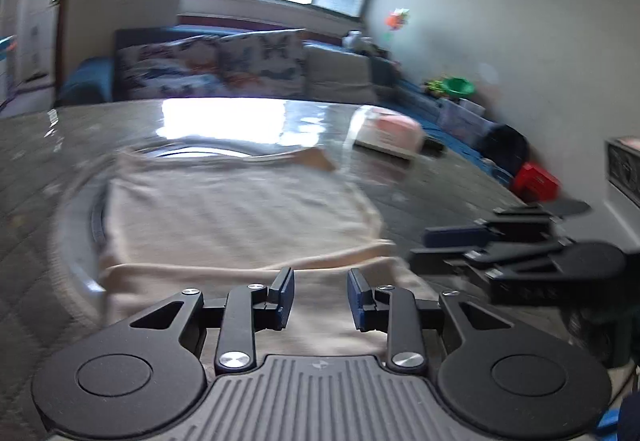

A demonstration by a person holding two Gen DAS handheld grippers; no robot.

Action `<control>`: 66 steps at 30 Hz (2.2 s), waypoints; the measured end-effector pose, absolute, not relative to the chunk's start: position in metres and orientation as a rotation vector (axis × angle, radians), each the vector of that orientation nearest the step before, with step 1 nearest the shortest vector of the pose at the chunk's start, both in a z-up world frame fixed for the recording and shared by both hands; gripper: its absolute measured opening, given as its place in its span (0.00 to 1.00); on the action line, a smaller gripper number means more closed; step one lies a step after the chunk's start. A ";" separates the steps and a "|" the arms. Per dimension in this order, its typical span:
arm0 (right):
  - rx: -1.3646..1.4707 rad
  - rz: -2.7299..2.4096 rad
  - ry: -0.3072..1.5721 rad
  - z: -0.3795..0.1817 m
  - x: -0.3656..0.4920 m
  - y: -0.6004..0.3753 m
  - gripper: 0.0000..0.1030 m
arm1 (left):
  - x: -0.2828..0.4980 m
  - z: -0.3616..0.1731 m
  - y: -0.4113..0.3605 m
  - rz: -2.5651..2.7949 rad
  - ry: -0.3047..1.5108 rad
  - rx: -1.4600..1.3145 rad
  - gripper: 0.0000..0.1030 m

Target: Fold clothes

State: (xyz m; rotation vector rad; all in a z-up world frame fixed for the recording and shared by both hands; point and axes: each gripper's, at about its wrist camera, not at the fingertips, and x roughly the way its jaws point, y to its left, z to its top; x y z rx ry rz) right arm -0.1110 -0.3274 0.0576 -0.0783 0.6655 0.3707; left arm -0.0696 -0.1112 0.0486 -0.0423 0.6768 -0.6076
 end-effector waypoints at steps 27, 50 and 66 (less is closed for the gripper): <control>-0.196 0.444 0.716 0.041 -0.124 -0.300 0.29 | -0.069 0.039 -0.062 -0.419 0.702 0.025 0.29; -0.303 0.445 0.746 0.043 -0.176 -0.309 0.40 | -0.159 0.031 -0.089 -0.591 0.612 0.404 0.52; -0.451 0.493 0.693 0.033 -0.189 -0.292 0.56 | -0.151 0.028 -0.114 -0.641 0.472 0.491 0.11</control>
